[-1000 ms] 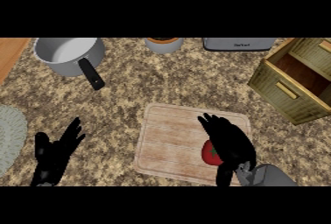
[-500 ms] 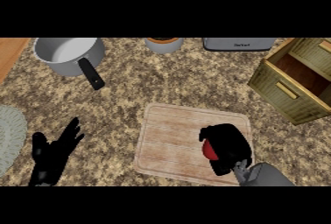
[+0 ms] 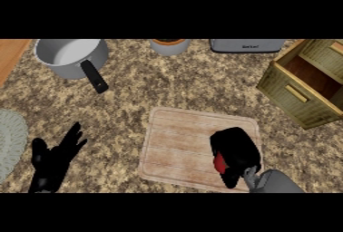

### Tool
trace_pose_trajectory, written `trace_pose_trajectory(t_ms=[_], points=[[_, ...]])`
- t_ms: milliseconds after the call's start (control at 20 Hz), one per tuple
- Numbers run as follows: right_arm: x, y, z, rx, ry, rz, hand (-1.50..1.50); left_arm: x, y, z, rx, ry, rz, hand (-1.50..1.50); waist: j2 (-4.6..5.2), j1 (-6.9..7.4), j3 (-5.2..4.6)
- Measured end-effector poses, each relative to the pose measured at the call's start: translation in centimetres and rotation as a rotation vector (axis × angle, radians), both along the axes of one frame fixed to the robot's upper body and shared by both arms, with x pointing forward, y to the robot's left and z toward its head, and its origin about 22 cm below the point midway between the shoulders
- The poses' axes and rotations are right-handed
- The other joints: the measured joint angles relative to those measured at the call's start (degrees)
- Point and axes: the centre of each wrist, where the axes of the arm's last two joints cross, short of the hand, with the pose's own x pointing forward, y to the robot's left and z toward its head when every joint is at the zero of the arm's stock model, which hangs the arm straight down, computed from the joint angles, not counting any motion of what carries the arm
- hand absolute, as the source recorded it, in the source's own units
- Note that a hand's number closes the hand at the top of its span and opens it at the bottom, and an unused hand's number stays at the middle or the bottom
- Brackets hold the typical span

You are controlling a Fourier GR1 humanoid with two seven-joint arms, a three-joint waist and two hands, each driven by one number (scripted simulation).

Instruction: Pick the tomato from the cutting board and place it in the basket

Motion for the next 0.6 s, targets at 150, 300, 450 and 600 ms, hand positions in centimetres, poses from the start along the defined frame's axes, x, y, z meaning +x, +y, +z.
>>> trace_pose_trajectory(t_ms=[150,300,450,600], points=[[-1.7,-2.1,0.6,-0.004,-0.023,0.104,1.5,-0.3,0.3,-0.2,-0.003,0.002,0.01,0.0,-0.15,-0.67,0.04],[-3.8,-4.9,1.8,-0.006,-0.031,0.276,1.5,-0.9,0.8,-0.3,0.002,0.014,0.043,0.0,-0.49,-2.08,0.14],[-5.5,-7.6,4.0,0.03,-0.07,0.396,1.5,-1.6,1.2,-0.3,0.004,0.017,0.064,0.0,-0.75,-3.26,0.17],[-6.7,-9.5,5.8,0.171,-0.092,0.429,1.5,-2.1,1.3,-0.3,0.002,0.02,0.08,0.0,-0.71,-4.25,0.25]])
